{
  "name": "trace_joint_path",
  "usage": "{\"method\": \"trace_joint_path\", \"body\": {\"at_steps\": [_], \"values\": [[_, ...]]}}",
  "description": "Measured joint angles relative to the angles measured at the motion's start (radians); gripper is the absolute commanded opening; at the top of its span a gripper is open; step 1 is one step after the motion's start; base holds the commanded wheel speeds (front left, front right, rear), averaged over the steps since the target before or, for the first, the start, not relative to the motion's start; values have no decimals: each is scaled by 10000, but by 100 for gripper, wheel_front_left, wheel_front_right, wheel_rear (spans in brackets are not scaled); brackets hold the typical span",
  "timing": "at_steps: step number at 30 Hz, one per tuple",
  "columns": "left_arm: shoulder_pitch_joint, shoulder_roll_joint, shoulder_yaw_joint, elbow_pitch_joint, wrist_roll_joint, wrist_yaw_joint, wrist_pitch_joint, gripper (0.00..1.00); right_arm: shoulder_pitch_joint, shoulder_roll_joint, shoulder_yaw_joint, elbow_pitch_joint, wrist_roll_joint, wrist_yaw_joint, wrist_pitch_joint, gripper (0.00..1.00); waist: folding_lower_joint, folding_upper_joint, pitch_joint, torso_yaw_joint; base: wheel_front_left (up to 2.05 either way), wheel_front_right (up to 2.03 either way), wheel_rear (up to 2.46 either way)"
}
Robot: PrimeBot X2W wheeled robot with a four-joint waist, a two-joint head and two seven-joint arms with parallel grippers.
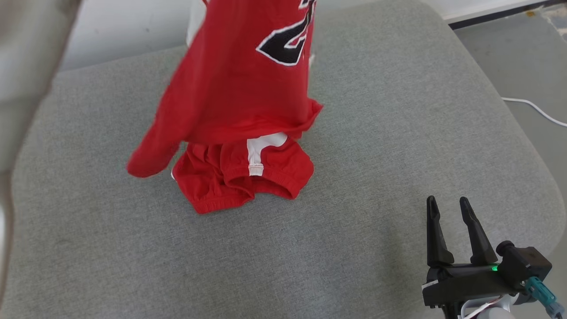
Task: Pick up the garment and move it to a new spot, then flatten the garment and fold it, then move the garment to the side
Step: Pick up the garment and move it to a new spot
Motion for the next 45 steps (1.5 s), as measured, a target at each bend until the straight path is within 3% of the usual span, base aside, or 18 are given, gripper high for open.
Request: {"method": "trace_joint_path", "body": {"at_steps": [9, 16, 37, 45], "values": [[-794, 407, -454, 1057, -525, 0, -652, 0, -111, 2, -29, 88, -75, 0, 2, 100, 0, -1, 73, 337, 0, 0, 0], [-725, 857, -454, 1459, -811, -2, -970, 0, -131, -2, -61, -81, -366, 0, 0, 100, 0, -1, 22, 998, 0, 0, 0], [1066, 2846, 861, 1781, -1547, 322, -1463, 0, -497, 6, 213, -616, -1751, 0, 0, 100, 0, 0, 192, 4825, 0, 0, 0], [1876, 3229, 1312, 1730, -1701, 443, -1492, 0, -514, -63, 481, -648, -1893, 0, 0, 100, -1, -1, 269, 5956, 0, 0, 0]]}}
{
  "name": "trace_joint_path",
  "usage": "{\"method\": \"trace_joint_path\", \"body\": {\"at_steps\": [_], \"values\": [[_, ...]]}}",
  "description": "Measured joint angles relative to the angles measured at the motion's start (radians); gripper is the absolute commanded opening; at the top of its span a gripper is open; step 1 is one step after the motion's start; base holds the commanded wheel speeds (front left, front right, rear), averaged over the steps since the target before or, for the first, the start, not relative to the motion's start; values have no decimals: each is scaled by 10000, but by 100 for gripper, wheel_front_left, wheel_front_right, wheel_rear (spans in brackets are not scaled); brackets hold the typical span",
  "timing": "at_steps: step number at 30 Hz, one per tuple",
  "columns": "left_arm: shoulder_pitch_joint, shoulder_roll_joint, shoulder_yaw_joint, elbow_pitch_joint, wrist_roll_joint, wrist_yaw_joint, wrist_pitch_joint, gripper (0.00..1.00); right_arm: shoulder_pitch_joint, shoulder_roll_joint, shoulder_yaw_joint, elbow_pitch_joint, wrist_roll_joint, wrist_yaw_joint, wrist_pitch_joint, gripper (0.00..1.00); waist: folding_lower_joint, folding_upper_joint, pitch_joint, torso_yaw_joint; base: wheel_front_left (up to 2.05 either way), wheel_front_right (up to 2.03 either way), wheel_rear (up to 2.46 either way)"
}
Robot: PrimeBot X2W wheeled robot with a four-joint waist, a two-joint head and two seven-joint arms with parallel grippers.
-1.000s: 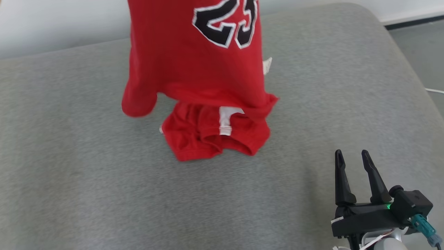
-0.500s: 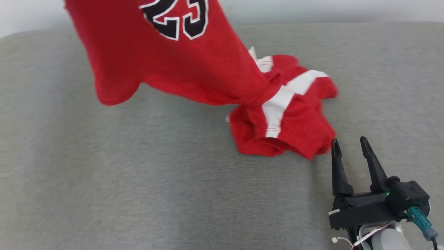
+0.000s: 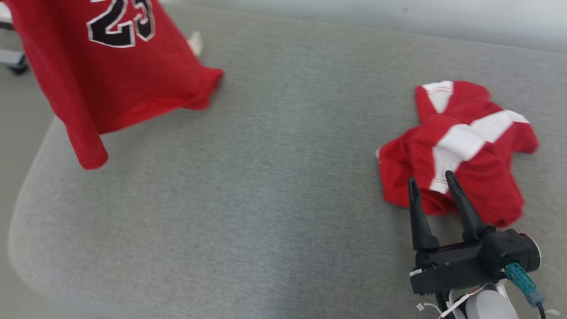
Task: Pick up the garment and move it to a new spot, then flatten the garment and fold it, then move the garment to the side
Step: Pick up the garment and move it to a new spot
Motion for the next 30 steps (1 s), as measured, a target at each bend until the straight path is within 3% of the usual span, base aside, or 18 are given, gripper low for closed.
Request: {"method": "trace_joint_path", "body": {"at_steps": [6, 10, 23, 30], "values": [[425, 182, 249, 128, -36, 75, -15, 0, -63, -82, 288, -2, -59, 0, 2, 100, 0, 1, 75, 665, 0, 0, 0], [541, 341, 531, 111, -23, 86, -15, 0, -135, -182, 470, -27, -59, 0, 2, 100, 1, 0, 187, 728, 0, 0, 0], [1599, 334, 1542, 529, 226, 151, -38, 0, -188, -420, 612, -621, -337, 0, 244, 100, 1, 1, 817, -80, 0, 0, 0], [3190, -188, 2165, 1524, 391, -10, -40, 0, -121, -533, 598, -1179, -445, 0, 481, 100, 1, 1, 1298, -627, 0, 0, 0]]}}
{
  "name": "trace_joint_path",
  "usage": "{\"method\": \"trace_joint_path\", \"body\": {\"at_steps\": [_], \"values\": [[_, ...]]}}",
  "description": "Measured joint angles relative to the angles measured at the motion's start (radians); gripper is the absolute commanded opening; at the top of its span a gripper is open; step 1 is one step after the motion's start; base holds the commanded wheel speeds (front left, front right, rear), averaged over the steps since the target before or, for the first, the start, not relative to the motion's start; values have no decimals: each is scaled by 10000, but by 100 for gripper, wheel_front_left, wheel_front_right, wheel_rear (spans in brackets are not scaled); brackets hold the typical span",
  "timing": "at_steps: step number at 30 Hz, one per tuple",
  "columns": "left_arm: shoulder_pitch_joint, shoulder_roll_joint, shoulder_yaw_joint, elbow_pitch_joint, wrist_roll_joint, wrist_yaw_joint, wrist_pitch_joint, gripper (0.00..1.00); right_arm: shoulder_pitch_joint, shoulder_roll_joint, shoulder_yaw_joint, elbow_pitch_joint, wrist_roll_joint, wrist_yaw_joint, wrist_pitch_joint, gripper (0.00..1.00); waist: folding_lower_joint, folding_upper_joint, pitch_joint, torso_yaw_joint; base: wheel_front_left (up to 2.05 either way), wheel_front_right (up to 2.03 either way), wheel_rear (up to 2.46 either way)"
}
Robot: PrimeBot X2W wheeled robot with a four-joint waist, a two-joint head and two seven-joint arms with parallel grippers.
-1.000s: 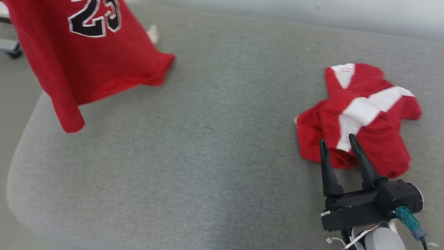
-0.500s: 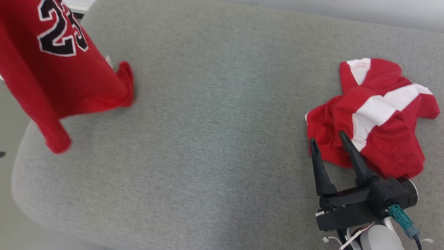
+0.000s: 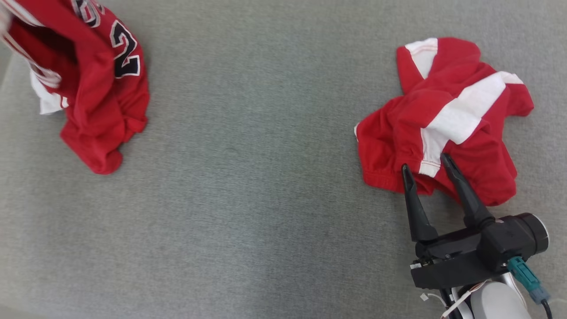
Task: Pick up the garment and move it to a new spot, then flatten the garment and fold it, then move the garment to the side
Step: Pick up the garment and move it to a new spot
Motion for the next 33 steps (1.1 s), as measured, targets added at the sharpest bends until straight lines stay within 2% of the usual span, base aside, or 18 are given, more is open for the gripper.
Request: {"method": "trace_joint_path", "body": {"at_steps": [12, 15, 16, 17, 25, 33], "values": [[2187, -1315, 1026, 1177, 378, -199, 0, 0, 28, -75, -81, -658, -121, 0, 326, 100, 0, 0, 555, -495, 0, 0, 0], [2450, -1463, 1283, 1331, 426, -274, 0, 0, 29, -46, -82, -690, -153, 0, 372, 100, 1, 0, 573, -526, 0, 0, 0], [2480, -1476, 1429, 1264, 477, -276, 0, 35, 30, -36, -84, -690, -155, 0, 378, 100, 1, 0, 557, -522, 0, 0, 0], [2507, -1498, 1593, 1177, 527, -278, 0, 100, 31, -33, -81, -683, -157, 0, 387, 100, 0, 0, 533, -519, 0, 0, 0], [2699, -1488, 2558, -27, 1465, -347, 0, 100, 27, 17, -69, -374, -86, 0, 295, 100, -1, 0, 169, -469, 0, 0, 0], [2837, -1383, 3018, -1674, 2399, -362, 0, 100, 27, 245, 58, 105, 88, 0, -46, 100, -2, -1, -416, -625, 0, 0, 0]]}}
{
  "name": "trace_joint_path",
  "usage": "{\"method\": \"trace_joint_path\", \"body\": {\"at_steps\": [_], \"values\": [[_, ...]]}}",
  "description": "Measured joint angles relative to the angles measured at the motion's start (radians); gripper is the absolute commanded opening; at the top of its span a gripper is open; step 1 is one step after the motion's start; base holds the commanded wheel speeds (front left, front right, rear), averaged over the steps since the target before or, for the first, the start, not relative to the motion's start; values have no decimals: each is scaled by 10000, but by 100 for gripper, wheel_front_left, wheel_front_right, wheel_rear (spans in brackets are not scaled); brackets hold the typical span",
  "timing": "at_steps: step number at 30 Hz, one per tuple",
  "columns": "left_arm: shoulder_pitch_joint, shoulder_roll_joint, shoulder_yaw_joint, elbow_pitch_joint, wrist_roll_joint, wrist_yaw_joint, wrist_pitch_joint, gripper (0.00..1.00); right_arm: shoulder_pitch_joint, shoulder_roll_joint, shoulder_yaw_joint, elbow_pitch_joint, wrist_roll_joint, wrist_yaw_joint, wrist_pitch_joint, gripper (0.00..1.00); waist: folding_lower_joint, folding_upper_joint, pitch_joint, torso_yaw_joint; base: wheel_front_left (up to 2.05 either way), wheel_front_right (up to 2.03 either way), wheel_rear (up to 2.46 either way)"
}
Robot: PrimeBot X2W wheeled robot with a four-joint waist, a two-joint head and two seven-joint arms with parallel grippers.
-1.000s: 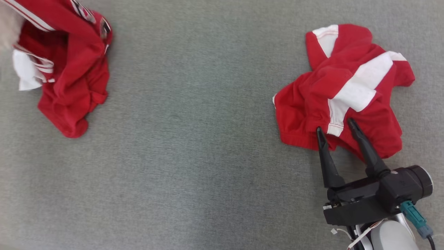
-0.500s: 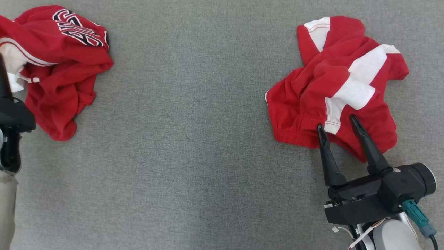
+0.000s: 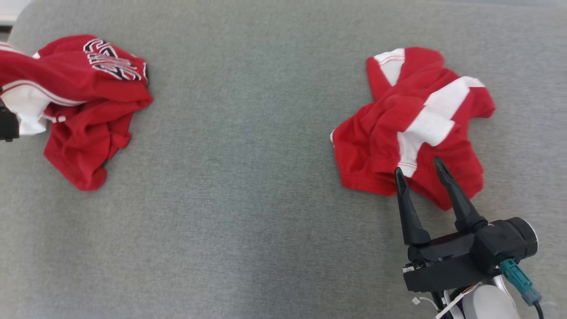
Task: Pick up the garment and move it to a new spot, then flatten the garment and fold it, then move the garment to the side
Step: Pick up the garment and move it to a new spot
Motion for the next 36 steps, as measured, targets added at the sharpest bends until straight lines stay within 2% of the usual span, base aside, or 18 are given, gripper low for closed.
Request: {"method": "trace_joint_path", "body": {"at_steps": [3, 10, 21, 28, 36], "values": [[216, -23, -21, -619, 339, -4, 0, 100, 2, 54, 8, 236, 54, 0, -109, 100, 0, 0, -195, -235, 0, 0, 0], [1177, -466, -278, -1705, 736, -38, 0, 100, 196, 188, -121, 727, 176, 0, -309, 100, 0, -1, -776, -891, 0, 0, 0], [4106, -1392, 102, -3198, 1028, 10, 0, 100, 711, 284, -353, 1310, 382, 0, -399, 100, -1, -1, -1914, -1978, 0, 0, 0], [5920, -1847, 278, -3933, 1151, 38, 0, 100, 914, 288, -393, 1446, 479, 0, -407, 100, -1, -1, -2470, -2266, 0, 0, 0], [7621, -2731, 696, -4746, 1195, 192, 0, 100, 1263, 247, -537, 1540, 512, 0, -407, 100, -1, 0, -2964, -2347, 0, 0, 0]]}}
